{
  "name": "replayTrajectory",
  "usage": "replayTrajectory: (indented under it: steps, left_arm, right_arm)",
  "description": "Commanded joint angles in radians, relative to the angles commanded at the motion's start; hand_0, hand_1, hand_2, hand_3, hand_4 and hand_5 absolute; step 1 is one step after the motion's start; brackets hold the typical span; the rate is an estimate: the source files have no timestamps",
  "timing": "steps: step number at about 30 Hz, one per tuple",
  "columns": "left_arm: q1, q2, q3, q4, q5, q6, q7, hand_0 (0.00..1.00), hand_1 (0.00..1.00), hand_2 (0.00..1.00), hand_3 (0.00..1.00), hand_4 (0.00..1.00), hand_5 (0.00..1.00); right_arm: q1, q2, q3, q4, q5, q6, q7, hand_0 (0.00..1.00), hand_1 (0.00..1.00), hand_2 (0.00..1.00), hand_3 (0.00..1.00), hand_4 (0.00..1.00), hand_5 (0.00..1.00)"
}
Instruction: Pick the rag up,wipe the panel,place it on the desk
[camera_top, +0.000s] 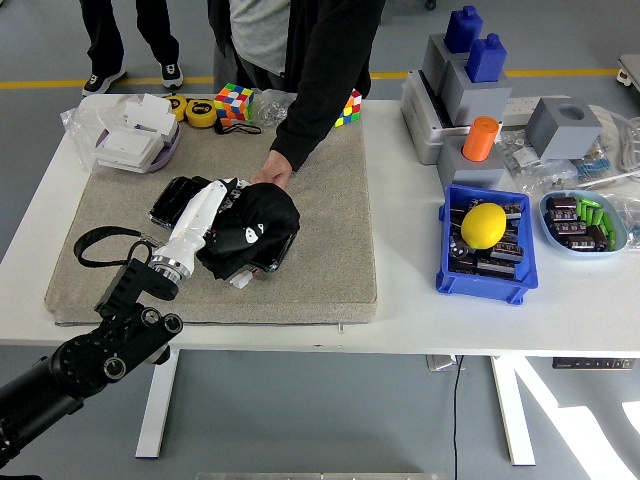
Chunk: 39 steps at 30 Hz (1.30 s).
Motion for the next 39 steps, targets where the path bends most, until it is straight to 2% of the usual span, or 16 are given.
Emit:
replayTrajectory:
  steps: [5,14,23,39]
  left_arm:
    - [-0.002,-0.002,0.03,-0.02,0.002,-0.002,0.005,0.231,0.162,0.213,0.531,0.564,0.002]
    - [-0.002,-0.007,0.029,-0.036,0.011,0.001,0.003,0.232,0.162,0.212,0.531,0.565,0.002]
    - [-0.009,-0.01,-0.034,0.032,0.032,0.008,-0.005,0.232,0.159,0.213,0.531,0.567,0.002]
    - [-0.04,-0.007,-0.226,0.197,0.041,0.006,-0.025,0.23,0.161,0.213,0.531,0.572,0.002]
  right_arm:
    - [0.0,0.0,0.002,0.0,-0.001,0.0,0.0,0.557,0.566,0.495,0.522,0.894,0.368]
    - [-0.001,0.001,0.003,0.0,-0.002,0.0,0.0,0.557,0.566,0.496,0.523,0.895,0.367]
    - [0.0,0.001,0.006,0.0,-0.002,-0.002,0.0,0.557,0.566,0.496,0.522,0.895,0.37]
    - [0.0,0.001,0.005,0.0,-0.002,-0.003,0.0,0.555,0.565,0.495,0.522,0.895,0.37]
